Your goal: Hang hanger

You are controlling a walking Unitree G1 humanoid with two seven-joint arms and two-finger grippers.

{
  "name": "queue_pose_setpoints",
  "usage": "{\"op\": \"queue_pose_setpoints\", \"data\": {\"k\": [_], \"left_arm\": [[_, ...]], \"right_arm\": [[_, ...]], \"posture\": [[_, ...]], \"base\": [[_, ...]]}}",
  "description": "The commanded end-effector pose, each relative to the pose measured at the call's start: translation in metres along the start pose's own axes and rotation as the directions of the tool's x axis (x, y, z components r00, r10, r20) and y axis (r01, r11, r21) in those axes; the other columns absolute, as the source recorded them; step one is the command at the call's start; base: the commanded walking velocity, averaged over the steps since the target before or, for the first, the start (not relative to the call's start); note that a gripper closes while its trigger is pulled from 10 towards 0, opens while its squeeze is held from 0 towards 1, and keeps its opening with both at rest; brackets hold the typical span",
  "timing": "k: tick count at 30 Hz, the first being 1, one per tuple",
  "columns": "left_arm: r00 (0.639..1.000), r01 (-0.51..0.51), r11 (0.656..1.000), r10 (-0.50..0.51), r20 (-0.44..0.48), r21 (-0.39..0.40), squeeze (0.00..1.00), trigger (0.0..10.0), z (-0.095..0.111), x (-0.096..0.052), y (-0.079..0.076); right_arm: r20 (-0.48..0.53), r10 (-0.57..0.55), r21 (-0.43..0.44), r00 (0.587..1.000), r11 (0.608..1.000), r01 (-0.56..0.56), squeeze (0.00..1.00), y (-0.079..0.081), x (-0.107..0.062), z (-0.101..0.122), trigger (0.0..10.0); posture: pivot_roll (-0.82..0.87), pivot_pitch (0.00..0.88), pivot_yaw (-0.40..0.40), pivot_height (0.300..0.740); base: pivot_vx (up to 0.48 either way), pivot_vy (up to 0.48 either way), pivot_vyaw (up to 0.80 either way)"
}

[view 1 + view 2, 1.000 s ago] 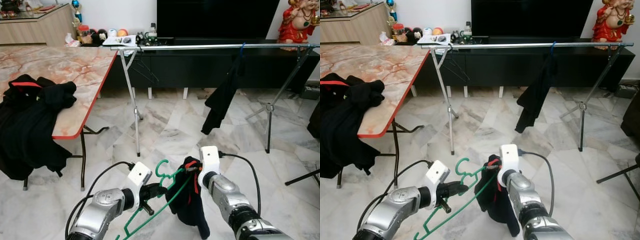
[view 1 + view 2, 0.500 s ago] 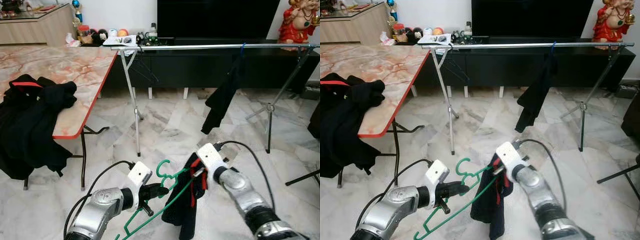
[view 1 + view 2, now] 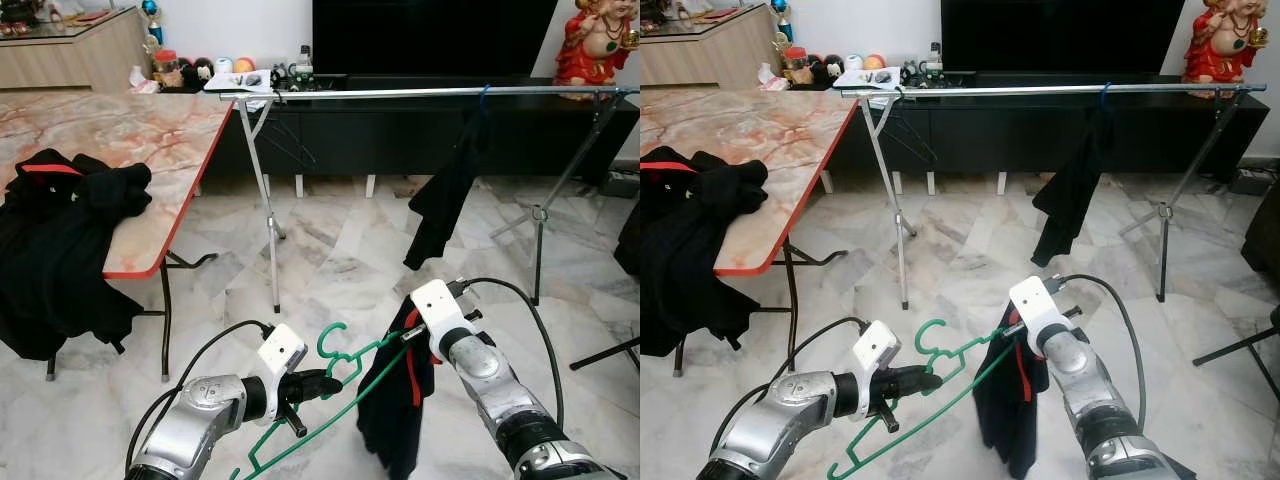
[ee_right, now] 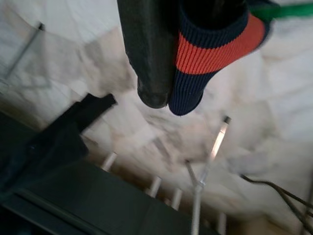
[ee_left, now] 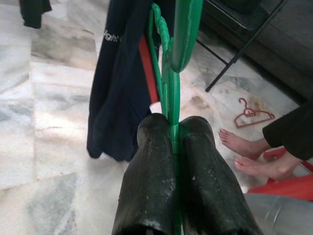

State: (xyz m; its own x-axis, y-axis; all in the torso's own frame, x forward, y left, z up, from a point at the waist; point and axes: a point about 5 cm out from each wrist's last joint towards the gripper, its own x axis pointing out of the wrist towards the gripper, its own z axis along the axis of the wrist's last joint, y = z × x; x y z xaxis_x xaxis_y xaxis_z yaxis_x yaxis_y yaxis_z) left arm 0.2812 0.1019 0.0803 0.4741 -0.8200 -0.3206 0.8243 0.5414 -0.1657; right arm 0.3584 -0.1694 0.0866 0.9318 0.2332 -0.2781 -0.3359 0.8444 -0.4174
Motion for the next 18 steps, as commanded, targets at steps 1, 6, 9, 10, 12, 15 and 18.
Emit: {"op": "queue_pose_setpoints", "data": {"k": [1,6,9,10,12,15,18], "left_arm": [[0.999,0.040,0.999,-0.040,0.006,-0.005,0.00,10.0,0.000,0.000,-0.005],[0.999,0.049,0.999,-0.049,0.008,-0.011,0.00,10.0,0.001,0.001,-0.007],[0.999,0.049,0.999,-0.049,0.008,-0.013,0.00,10.0,0.001,0.001,-0.006],[0.999,0.038,0.999,-0.038,0.005,-0.012,0.00,10.0,0.000,0.001,-0.005],[1.000,0.005,1.000,-0.005,-0.002,-0.004,0.00,10.0,-0.001,0.001,-0.001],[1.000,-0.025,1.000,0.025,-0.001,0.001,0.00,10.0,-0.002,0.002,0.002],[0.998,-0.062,0.998,0.062,0.013,0.005,0.00,10.0,0.000,0.004,0.004]], "right_arm": [[0.107,0.043,0.008,0.993,0.999,-0.044,0.00,0.001,0.001,0.017,10.0],[0.321,0.314,0.033,0.894,0.939,-0.342,0.00,0.026,-0.008,0.036,10.0],[0.360,0.364,0.051,0.859,0.912,-0.407,0.00,0.028,-0.013,0.039,10.0],[0.373,0.391,0.052,0.841,0.897,-0.440,0.00,0.029,-0.015,0.039,10.0],[0.360,0.428,0.039,0.829,0.881,-0.472,0.00,0.031,-0.018,0.036,10.0],[0.294,0.491,0.026,0.820,0.854,-0.520,0.00,0.037,-0.020,0.026,10.0],[0.266,0.563,0.012,0.782,0.809,-0.587,0.00,0.046,-0.026,0.018,10.0]], "posture": [[0.15,0.038,0.013,0.740],[0.15,0.038,0.013,0.740],[0.15,0.038,0.013,0.740],[0.15,0.038,0.013,0.740],[0.15,0.037,0.015,0.740],[0.14,0.038,0.014,0.740],[0.15,0.040,0.013,0.740]], "base": [[0.000,0.000,0.00],[0.000,0.000,0.00],[0.000,0.000,0.00],[0.000,0.000,0.00],[0.000,0.000,0.00],[0.000,0.000,0.00],[0.000,0.000,0.00]]}}
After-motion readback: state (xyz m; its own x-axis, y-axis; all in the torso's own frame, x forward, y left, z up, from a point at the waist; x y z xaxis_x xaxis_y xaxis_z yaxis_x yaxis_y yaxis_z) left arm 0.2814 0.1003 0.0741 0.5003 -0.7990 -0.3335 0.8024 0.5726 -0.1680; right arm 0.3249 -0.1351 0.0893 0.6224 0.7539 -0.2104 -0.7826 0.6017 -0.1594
